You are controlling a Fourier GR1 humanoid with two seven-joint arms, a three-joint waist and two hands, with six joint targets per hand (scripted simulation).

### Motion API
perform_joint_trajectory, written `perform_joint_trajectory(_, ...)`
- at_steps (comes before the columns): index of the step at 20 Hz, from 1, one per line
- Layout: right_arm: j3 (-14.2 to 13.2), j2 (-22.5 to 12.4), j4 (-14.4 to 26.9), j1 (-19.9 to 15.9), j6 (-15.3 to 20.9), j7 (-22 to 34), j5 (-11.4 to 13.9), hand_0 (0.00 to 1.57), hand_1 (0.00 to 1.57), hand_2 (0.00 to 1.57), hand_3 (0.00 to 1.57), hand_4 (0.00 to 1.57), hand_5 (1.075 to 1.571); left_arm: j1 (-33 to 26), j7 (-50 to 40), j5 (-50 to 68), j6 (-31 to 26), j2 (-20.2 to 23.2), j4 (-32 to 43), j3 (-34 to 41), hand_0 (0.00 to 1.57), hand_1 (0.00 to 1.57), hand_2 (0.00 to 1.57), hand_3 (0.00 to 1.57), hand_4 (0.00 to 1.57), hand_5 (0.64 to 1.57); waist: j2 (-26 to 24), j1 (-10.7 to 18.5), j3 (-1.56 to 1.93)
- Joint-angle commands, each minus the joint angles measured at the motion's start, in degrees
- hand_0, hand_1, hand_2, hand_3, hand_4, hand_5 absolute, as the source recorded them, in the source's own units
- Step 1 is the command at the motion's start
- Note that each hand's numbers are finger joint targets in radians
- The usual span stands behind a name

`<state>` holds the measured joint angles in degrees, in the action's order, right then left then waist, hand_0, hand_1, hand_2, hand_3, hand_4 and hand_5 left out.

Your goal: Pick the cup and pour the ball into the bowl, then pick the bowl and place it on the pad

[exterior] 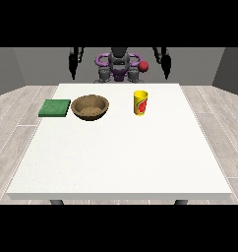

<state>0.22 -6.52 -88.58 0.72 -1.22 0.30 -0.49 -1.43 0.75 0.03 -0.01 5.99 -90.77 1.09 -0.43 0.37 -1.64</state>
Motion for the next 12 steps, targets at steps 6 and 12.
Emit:
perform_joint_trajectory(6,-1.52,-3.42,-6.17,-0.68,-0.34,5.82,-0.50,0.00,0.00,0.00,0.00,0.00,1.571,0.36,-6.43,0.92,-0.81,2.17,-5.79,0.19,0.00,0.00,0.00,0.00,0.00,1.430,-15.31,-0.84,1.26)
perform_joint_trajectory(12,-8.75,-1.97,-2.42,-1.43,-4.22,-4.59,-9.29,0.00,0.00,0.00,0.00,0.00,1.571,-0.59,3.43,8.45,-2.79,-2.72,-6.54,2.69,0.00,0.00,0.00,0.00,0.00,1.421,-4.07,0.57,1.64)
